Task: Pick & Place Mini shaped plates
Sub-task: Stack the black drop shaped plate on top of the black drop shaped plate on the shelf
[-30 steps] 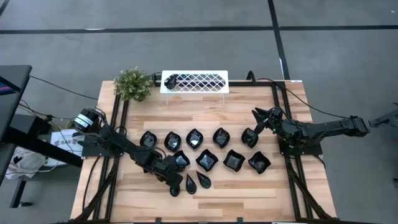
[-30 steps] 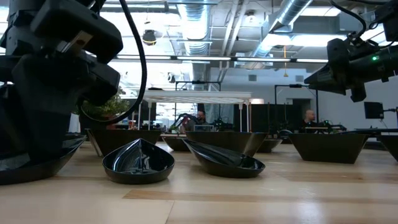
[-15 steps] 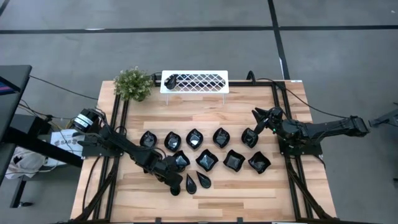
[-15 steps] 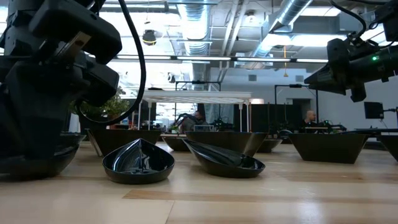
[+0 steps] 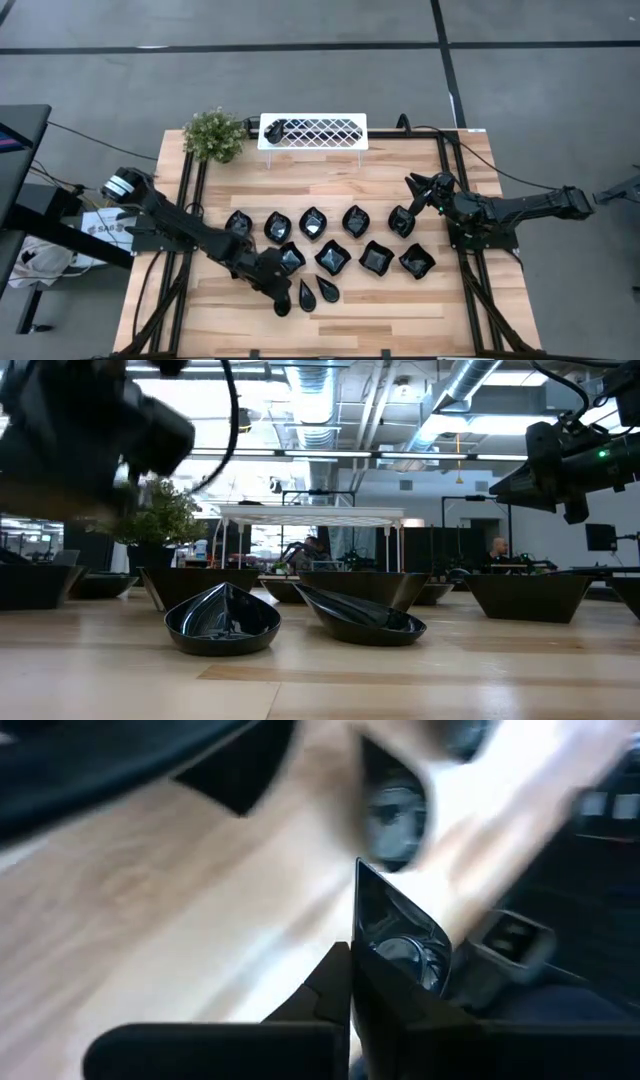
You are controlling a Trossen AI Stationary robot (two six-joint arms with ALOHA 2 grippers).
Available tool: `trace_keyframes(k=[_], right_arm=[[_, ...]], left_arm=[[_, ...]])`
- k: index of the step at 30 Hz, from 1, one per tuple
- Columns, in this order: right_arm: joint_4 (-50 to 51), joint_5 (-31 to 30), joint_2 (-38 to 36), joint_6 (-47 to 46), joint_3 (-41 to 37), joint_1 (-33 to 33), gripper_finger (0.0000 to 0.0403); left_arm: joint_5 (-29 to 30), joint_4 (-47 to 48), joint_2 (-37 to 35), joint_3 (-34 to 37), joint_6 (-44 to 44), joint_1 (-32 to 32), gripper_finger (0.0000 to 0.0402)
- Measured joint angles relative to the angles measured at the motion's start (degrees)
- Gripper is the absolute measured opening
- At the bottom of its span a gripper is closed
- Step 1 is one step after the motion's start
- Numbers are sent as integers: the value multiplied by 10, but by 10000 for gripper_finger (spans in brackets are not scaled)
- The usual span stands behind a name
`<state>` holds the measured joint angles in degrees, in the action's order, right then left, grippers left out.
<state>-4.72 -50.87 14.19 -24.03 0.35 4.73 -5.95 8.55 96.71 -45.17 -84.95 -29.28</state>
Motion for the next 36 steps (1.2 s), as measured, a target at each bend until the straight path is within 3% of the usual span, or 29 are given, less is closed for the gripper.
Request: trace_keyframes(k=[6, 17, 36], right_arm=[[0, 0, 0, 0, 0, 0, 119], [0, 0, 0, 0, 0, 0, 119], [0, -2, 0, 0, 0, 0, 119]], left_arm=[[5, 1, -74, 0, 0, 0, 5], [66, 6, -185, 0, 34, 24, 4], [52, 33, -294, -1, 245, 246, 4]])
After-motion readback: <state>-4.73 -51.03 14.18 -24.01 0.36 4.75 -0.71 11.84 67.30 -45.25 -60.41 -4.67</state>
